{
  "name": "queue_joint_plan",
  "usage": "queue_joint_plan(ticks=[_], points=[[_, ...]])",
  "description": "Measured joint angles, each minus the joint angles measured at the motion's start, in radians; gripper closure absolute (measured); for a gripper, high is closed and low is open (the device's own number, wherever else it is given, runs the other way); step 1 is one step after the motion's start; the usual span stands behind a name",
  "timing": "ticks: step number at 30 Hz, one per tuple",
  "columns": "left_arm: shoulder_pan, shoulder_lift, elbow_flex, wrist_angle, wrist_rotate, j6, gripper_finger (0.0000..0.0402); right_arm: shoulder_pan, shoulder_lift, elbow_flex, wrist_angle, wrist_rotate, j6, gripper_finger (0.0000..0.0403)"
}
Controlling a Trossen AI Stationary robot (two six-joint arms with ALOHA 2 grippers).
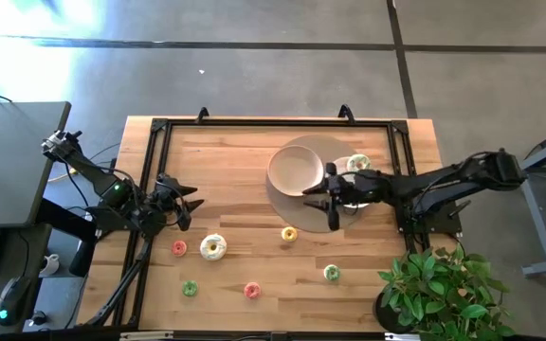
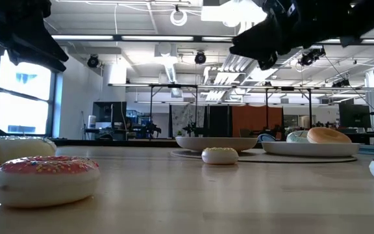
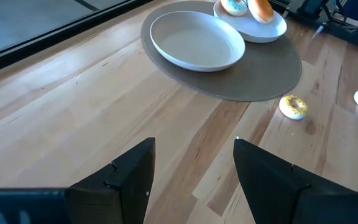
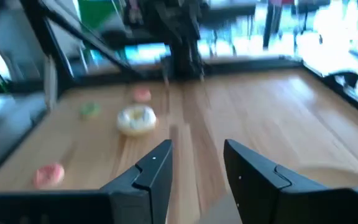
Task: Pick & Place donuts
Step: Put the large white doughnut on the right white plate
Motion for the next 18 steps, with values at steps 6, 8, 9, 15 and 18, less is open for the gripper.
queue_joint_plan(ticks=[6, 8, 9, 15, 18], points=[[0.000, 0.000, 0.000, 0.001, 0.009, -0.004, 0.0188, 0.044, 0.172, 0.047, 0.144, -0.007, -0.039, 0.0266], [0.000, 0.000, 0.000, 0.002, 0.023, -0.005, 0.0188, 0.062, 0.258, 0.132, 0.109, -0.028, -0.082, 0.0269], [0.000, 0.000, 0.000, 0.002, 0.029, -0.005, 0.0188, 0.069, 0.301, 0.183, 0.090, -0.041, -0.103, 0.0271], [0.000, 0.000, 0.000, 0.001, 0.104, -0.006, 0.0188, 0.089, 0.571, 0.508, -0.129, -0.162, -0.191, 0.0285], [0.000, 0.000, 0.000, 0.002, 0.172, -0.006, 0.0188, 0.098, 0.706, 0.645, -0.194, -0.161, -0.222, 0.0289]])
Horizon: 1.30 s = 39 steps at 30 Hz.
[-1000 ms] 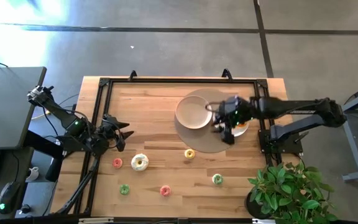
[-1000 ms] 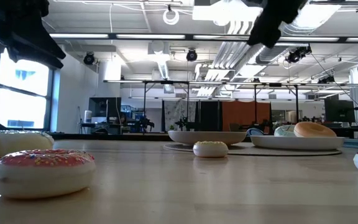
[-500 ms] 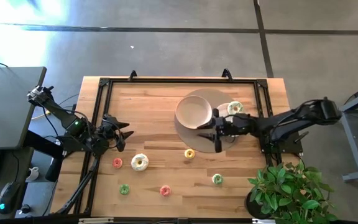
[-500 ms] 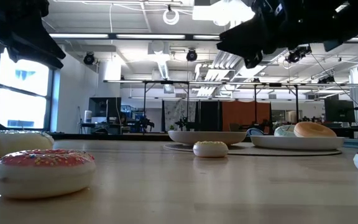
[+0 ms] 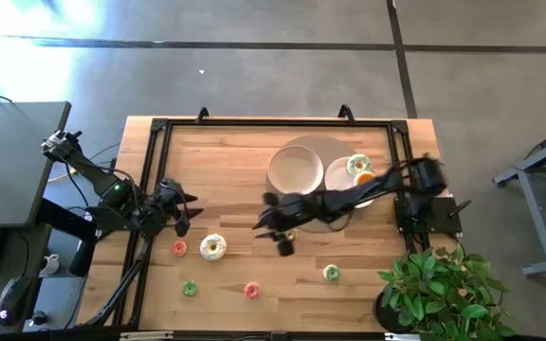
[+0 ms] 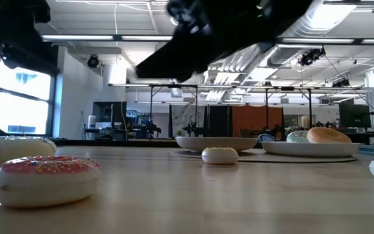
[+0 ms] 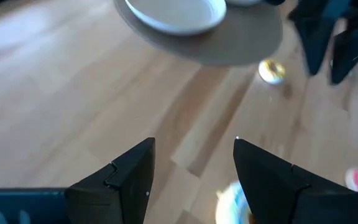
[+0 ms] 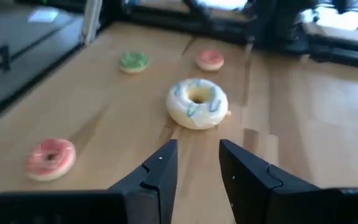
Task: Pick & Place donuts
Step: Put the large white doughnut on the right white plate
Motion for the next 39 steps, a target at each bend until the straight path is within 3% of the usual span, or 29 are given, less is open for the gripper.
queue_joint_plan(ticks=[6, 14, 19, 28, 39], points=[[0.000, 0.000, 0.000, -0.002, 0.098, 0.000, 0.0188, 0.011, 0.212, 0.233, -0.008, -0.103, -0.003, 0.0290], [0.000, 0.000, 0.000, -0.002, 0.045, 0.002, 0.0188, 0.044, 0.434, 0.525, -0.083, -0.110, -0.111, 0.0288], [0.000, 0.000, 0.000, -0.001, 0.083, 0.002, 0.0188, 0.037, 0.501, 0.638, -0.158, -0.094, -0.160, 0.0285], [0.000, 0.000, 0.000, -0.002, 0.143, 0.002, 0.0188, 0.027, 0.506, 0.629, -0.181, -0.067, -0.165, 0.0259], [0.000, 0.000, 0.000, -0.001, 0.147, 0.002, 0.0188, 0.026, 0.532, 0.608, -0.144, -0.034, -0.195, 0.0265]])
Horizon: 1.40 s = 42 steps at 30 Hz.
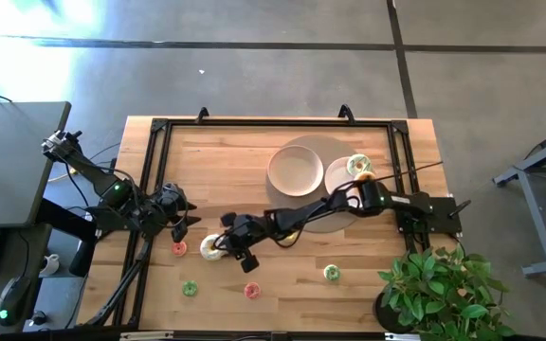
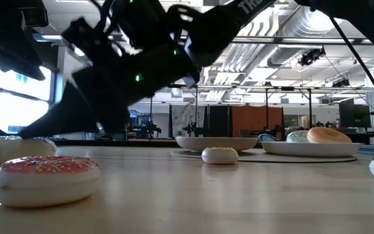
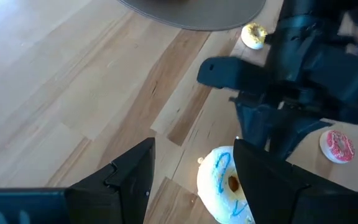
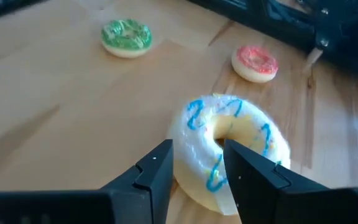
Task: Pick & Place donuts
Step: Put the large white doughnut on the right white plate
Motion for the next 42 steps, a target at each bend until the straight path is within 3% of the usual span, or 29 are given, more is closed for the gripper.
queue_joint_plan(ticks=[7, 13, 15, 19, 24, 29, 34, 38, 42], points=[[0.000, 0.000, 0.000, 0.000, 0.040, 0.000, 0.0188, -0.001, 0.035, 0.002, 0.023, 0.020, -0.003, 0.0280], [0.000, 0.000, 0.000, -0.001, 0.080, 0.000, 0.0188, -0.011, 0.036, 0.002, 0.003, 0.043, -0.015, 0.0376], [0.000, 0.000, 0.000, -0.001, 0.094, 0.000, 0.0188, -0.013, 0.014, 0.001, -0.041, 0.086, -0.040, 0.0391], [0.000, 0.000, 0.000, -0.001, 0.104, 0.000, 0.0188, -0.018, -0.103, -0.002, -0.261, 0.248, -0.067, 0.0375], [0.000, 0.000, 0.000, 0.000, 0.104, 0.000, 0.0188, -0.026, -0.324, 0.001, -0.633, 0.477, -0.049, 0.0395], [0.000, 0.000, 0.000, 0.000, 0.104, 0.000, 0.0188, -0.065, -0.490, 0.000, -1.035, 0.578, 0.184, 0.0390], [0.000, 0.000, 0.000, -0.001, 0.104, 0.000, 0.0188, -0.080, -0.546, 0.000, -1.382, 0.766, 0.390, 0.0396], [0.000, 0.000, 0.000, -0.001, 0.104, 0.000, 0.0188, -0.077, -0.544, -0.008, -1.559, 0.807, 0.527, 0.0398], [0.000, 0.000, 0.000, -0.001, 0.104, 0.000, 0.0188, -0.077, -0.558, -0.114, -1.555, 0.784, 0.587, 0.0398]])
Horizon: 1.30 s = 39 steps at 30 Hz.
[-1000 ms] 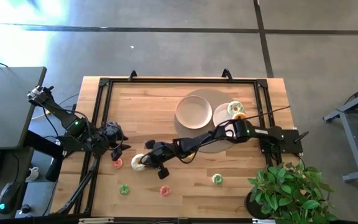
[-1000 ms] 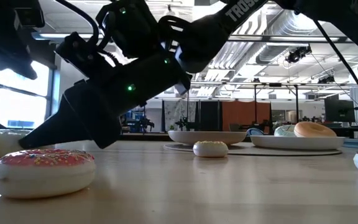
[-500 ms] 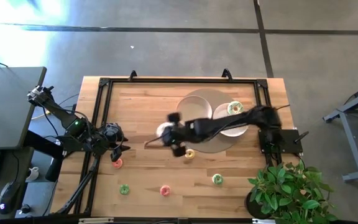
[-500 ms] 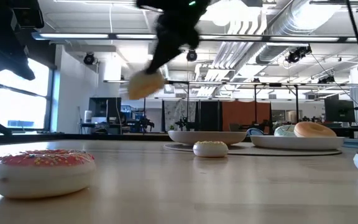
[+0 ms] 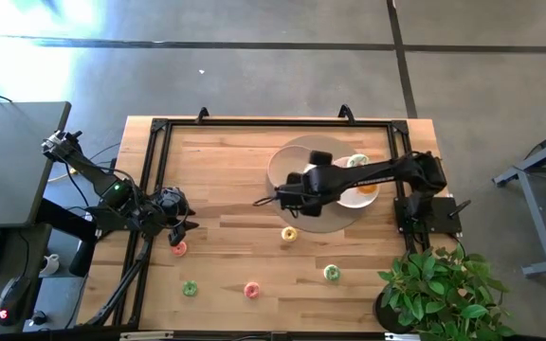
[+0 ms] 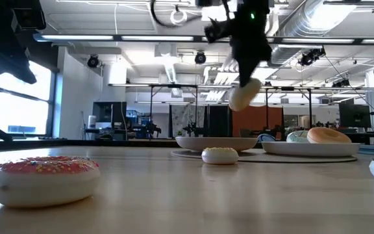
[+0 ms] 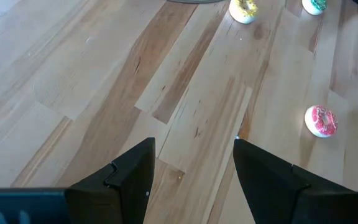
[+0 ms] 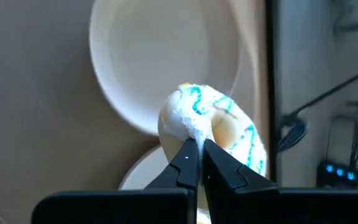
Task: Pick & Place donuts
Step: Put the large white doughnut on the right white plate, then put the right small green doughnut on the left white plate
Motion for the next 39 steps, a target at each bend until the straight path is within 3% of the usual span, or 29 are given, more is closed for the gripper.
queue_joint_plan(ticks=[12, 23, 31, 39], points=[[0.000, 0.000, 0.000, 0.001, -0.008, 0.000, 0.0188, -0.028, -0.142, -0.406, 0.049, 0.015, 0.164, 0.0399], [0.000, 0.000, 0.000, 0.000, -0.015, 0.001, 0.0188, -0.054, -0.323, -0.715, 0.419, -0.089, 0.086, 0.0390], [0.000, 0.000, 0.000, 0.013, -0.035, 0.017, 0.0188, -0.046, -0.355, -0.761, 0.422, -0.041, 0.024, 0.0347], [0.000, 0.021, 0.001, 0.051, -0.087, 0.029, 0.0188, -0.046, -0.368, -0.670, 0.393, -0.132, -0.052, 0.0277]])
